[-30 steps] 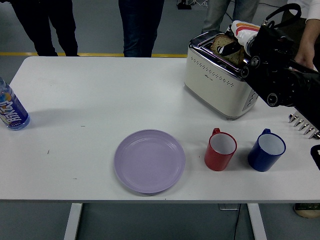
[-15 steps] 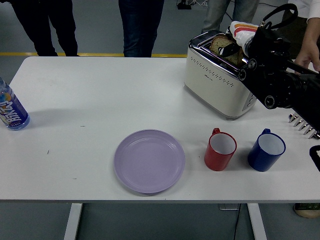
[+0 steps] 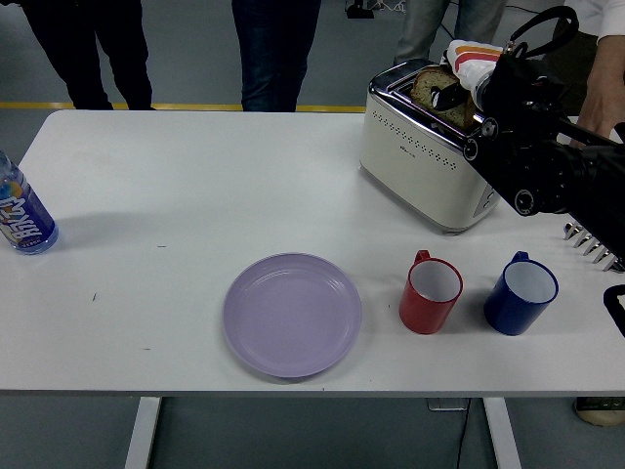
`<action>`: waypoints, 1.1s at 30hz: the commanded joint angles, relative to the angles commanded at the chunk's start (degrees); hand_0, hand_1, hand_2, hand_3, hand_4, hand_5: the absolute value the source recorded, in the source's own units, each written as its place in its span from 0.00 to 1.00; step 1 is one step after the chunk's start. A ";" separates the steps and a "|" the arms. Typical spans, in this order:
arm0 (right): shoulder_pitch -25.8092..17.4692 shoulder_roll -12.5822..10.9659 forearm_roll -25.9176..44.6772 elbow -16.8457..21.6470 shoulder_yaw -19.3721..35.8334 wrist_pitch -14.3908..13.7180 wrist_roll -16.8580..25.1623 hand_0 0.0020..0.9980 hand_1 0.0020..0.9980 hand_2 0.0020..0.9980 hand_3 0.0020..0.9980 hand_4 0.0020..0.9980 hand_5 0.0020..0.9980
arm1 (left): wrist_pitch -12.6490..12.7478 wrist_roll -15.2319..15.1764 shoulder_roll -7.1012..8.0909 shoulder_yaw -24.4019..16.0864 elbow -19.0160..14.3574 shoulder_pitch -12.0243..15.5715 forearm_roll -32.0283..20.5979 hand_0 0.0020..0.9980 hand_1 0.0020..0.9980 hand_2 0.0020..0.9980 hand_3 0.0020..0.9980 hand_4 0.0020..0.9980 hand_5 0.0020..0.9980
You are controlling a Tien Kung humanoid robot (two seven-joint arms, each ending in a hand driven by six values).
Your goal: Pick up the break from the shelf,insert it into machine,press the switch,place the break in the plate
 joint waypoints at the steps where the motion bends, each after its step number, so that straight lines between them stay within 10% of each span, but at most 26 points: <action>1: -0.02 -0.01 -0.08 0.03 0.05 0.03 0.00 0.15 0.23 0.44 0.48 0.49 0.12 | 0.00 0.02 0.00 -0.08 0.00 0.02 0.09 0.38 0.50 0.66 0.78 0.66 1.00; 33: -1.59 -5.74 -2.75 7.60 6.84 -0.43 -0.90 0.11 0.19 0.42 0.46 0.44 0.09 | -0.01 0.21 0.08 -1.22 0.00 0.67 1.03 0.38 0.50 0.65 0.78 0.66 1.00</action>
